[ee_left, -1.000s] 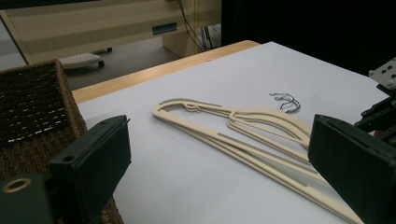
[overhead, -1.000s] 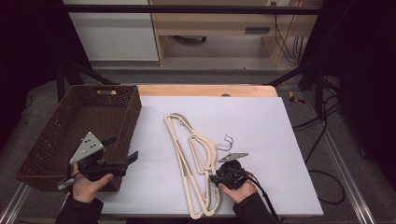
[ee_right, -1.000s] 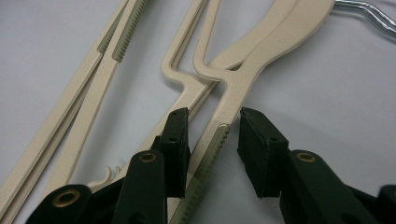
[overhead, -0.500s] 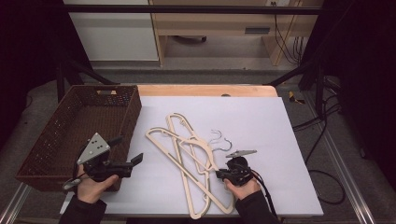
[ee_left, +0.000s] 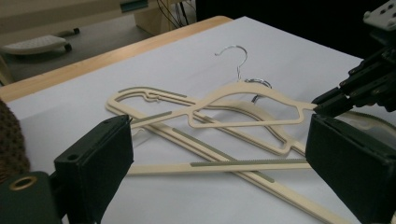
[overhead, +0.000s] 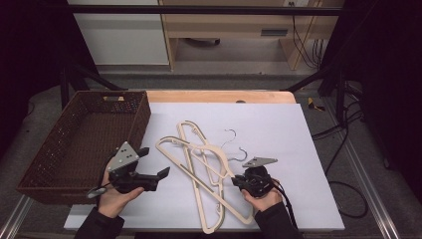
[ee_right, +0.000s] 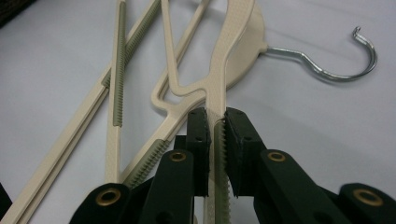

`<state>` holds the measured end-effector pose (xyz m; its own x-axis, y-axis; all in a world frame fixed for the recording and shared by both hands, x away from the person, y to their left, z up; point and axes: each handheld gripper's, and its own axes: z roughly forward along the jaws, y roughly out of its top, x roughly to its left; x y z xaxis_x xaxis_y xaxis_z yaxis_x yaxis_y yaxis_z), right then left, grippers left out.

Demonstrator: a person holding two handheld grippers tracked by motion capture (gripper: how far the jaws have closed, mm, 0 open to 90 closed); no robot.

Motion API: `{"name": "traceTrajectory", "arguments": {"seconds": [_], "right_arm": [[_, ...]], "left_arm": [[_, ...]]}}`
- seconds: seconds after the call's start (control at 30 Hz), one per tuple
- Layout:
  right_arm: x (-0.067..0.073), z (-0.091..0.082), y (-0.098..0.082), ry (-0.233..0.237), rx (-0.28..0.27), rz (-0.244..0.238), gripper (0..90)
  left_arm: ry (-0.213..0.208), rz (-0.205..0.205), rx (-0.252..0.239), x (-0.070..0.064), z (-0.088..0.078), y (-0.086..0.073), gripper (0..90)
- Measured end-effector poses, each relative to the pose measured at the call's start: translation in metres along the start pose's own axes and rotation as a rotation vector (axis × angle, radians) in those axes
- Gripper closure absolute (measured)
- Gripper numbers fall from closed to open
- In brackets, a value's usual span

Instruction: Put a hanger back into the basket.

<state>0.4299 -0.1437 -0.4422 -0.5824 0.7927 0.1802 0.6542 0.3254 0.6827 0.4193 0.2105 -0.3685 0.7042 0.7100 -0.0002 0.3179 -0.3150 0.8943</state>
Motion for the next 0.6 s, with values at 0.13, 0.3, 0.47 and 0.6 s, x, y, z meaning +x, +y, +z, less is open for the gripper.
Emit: {"name": "traceTrajectory", "arguments": {"seconds": [0.13, 0.3, 0.47, 0.6], "right_arm": [[0.002, -0.004, 0.002, -0.003, -0.013, -0.015, 81.0], [0.003, -0.011, 0.005, 0.007, -0.048, -0.084, 81.1], [0.004, -0.014, 0.006, 0.007, -0.059, -0.103, 81.2], [0.004, -0.015, 0.006, 0.015, -0.056, -0.103, 81.2]], "left_arm": [[-0.014, 0.006, 0.022, -0.002, 0.015, 0.005, 7.9], [-0.044, 0.035, 0.074, -0.006, 0.052, 0.013, 9.6], [-0.067, 0.054, 0.104, -0.006, 0.079, 0.016, 12.8], [-0.075, 0.076, 0.134, -0.004, 0.1, 0.019, 15.4]]}}
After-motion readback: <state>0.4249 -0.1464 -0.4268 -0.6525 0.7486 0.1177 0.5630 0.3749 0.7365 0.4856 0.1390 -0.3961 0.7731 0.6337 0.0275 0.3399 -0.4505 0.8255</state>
